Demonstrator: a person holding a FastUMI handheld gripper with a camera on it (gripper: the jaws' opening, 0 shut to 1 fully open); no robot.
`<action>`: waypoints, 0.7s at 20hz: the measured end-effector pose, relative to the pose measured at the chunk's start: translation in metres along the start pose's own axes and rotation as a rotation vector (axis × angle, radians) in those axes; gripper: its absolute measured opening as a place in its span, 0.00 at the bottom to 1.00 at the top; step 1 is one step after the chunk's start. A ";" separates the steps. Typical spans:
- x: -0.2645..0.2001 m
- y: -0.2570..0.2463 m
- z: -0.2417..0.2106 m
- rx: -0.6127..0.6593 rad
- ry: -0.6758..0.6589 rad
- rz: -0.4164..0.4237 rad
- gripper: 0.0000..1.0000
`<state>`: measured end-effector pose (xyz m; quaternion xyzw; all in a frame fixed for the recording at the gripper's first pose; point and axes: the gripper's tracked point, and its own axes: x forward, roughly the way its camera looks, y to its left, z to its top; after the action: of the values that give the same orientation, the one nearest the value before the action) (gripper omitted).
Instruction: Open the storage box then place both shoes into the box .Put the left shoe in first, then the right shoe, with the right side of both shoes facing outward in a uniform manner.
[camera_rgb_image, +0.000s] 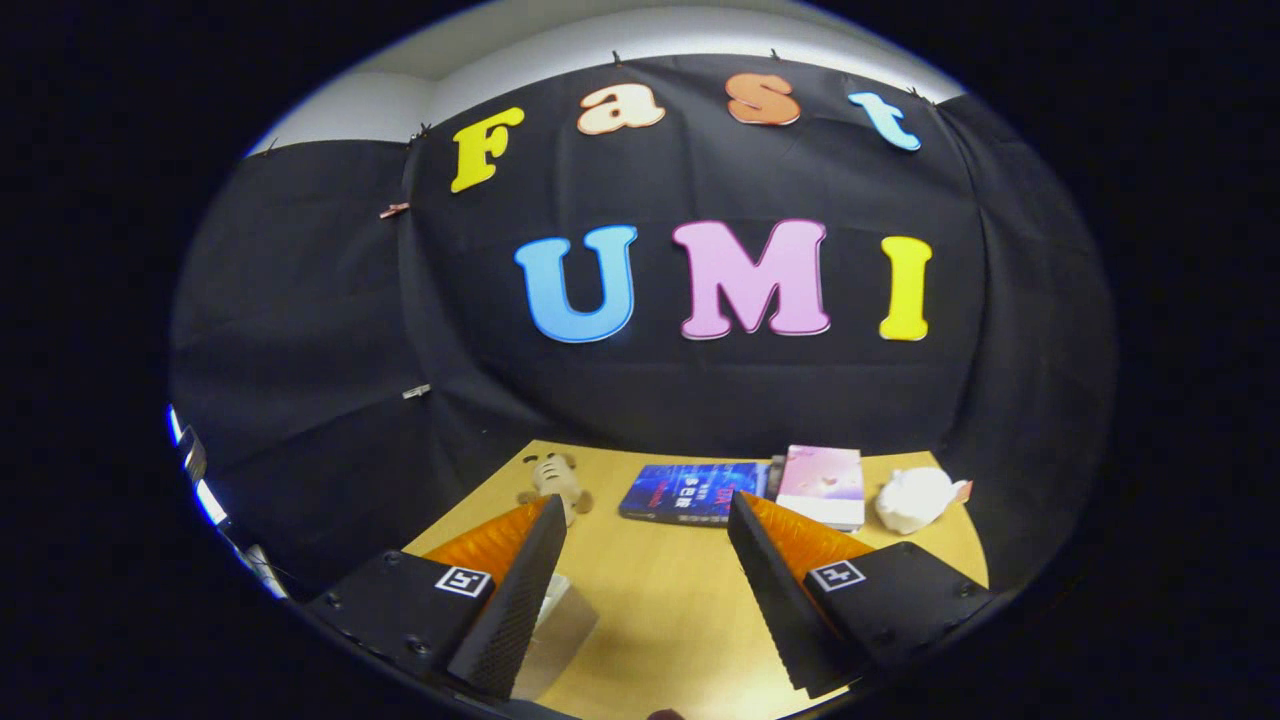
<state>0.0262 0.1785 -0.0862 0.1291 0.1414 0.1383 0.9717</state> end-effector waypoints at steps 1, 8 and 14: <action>-0.005 -0.020 0.007 0.001 -0.018 -0.023 0.99; -0.049 -0.141 0.036 0.018 -0.097 -0.168 0.99; -0.071 -0.195 0.032 0.045 -0.100 -0.208 0.99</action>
<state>0.0156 -0.0307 -0.0956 0.1422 0.1083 0.0271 0.9835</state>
